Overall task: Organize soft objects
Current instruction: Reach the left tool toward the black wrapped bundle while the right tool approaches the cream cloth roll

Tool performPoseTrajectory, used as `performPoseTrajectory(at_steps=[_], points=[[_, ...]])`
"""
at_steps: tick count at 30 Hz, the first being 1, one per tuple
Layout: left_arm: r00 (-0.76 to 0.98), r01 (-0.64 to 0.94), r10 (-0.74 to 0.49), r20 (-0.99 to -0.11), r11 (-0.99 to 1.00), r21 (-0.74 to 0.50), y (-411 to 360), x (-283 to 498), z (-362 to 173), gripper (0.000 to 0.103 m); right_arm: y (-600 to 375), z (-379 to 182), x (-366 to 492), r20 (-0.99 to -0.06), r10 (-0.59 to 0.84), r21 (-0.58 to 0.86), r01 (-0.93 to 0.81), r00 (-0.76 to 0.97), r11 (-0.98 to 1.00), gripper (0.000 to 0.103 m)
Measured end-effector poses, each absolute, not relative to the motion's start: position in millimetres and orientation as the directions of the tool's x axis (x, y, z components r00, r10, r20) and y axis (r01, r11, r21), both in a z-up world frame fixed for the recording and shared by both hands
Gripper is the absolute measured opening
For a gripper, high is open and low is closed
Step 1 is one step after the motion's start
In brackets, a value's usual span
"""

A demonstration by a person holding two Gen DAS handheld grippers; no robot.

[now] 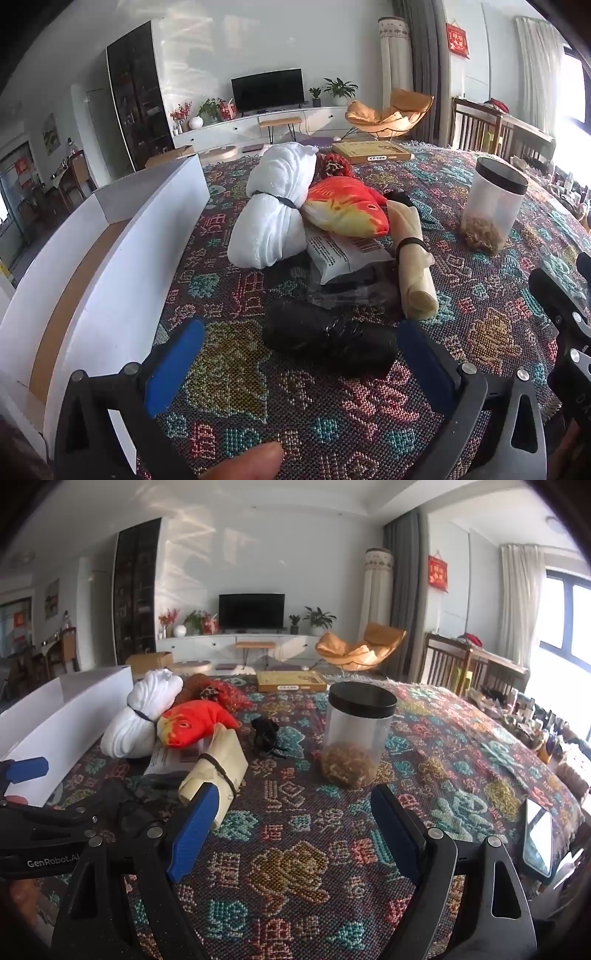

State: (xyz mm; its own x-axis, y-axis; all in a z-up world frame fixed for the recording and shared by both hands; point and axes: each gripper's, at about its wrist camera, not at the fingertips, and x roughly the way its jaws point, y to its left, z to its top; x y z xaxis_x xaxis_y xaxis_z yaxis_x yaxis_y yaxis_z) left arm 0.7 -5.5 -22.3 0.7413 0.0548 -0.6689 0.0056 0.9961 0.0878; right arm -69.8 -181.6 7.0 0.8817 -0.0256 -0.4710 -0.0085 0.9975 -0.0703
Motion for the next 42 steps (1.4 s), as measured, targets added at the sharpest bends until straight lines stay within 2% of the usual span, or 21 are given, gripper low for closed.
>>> performPoseTrajectory(at_steps=[11,17,35,42], points=[[0.725,0.009,0.043,-0.688,0.997,0.071,2.1,-0.8,-32.6,0.103,-177.0,0.6,-64.2,-0.484,-0.027,-0.078,-0.012,0.875,0.997,0.086],[0.693,0.015,0.018,-0.721,0.999,0.040,9.4,-2.2,-49.4,0.103,-179.7,3.7,-67.6,-0.486,-0.024,-0.075,-0.015,0.874,0.997,0.086],[0.577,0.016,0.035,-0.816,0.998,0.053,19.8,10.9,-94.9,0.103,-182.2,-0.6,-63.7,-0.509,-0.017,-0.060,-0.016,0.860,0.998,0.086],[0.563,0.014,-0.001,-0.826,1.000,0.008,31.6,20.8,-101.7,0.103,-181.8,-1.6,-62.8,-0.517,-0.014,-0.059,-0.019,0.856,0.998,0.086]])
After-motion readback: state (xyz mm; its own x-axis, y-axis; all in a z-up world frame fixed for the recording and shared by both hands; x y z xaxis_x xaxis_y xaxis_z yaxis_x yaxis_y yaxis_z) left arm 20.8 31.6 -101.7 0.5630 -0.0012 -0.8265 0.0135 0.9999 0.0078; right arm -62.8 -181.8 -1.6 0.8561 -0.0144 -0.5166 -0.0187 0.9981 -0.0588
